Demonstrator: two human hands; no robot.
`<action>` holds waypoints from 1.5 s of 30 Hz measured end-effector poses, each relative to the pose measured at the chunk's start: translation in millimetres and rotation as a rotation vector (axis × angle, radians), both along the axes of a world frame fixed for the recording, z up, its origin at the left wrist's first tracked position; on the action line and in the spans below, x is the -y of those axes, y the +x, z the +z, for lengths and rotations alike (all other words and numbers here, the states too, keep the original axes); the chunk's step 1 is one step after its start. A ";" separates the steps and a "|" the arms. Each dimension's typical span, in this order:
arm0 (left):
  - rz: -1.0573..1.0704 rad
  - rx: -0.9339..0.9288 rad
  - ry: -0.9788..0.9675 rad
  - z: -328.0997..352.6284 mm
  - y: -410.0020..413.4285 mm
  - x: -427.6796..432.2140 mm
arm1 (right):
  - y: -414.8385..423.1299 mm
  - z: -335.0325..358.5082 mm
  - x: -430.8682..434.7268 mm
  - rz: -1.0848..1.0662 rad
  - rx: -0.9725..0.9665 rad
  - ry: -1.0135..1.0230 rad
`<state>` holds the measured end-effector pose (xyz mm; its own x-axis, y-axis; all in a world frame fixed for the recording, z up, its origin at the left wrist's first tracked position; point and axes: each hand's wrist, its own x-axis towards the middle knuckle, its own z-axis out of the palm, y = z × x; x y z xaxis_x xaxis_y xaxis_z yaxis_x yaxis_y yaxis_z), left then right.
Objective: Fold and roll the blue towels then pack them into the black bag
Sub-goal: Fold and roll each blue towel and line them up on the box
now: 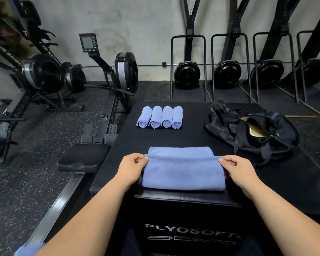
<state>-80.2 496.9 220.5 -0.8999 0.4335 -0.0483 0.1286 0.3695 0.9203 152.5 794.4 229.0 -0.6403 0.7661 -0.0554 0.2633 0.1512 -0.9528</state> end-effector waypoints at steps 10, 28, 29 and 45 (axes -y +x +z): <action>0.134 0.029 0.070 3.3 -55.0 -59.5 | -75.5 -6.1 -46.5 -0.097 0.051 0.048; -0.141 -0.074 -0.104 -42.8 -56.6 -42.0 | -71.5 -49.0 -36.4 -0.027 0.182 0.299; -0.148 -0.072 -0.112 -42.0 -57.3 -42.2 | -71.8 -49.1 -36.0 -0.026 0.188 0.305; -0.131 -0.098 -0.084 -32.7 -47.2 -40.9 | -77.2 -51.4 -36.6 0.068 0.281 0.441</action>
<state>-127.3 537.8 187.7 -0.8383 0.5452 -0.0036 0.2684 0.4184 0.8677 75.3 831.1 177.6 -0.6964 0.7124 0.0861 0.4749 0.5475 -0.6890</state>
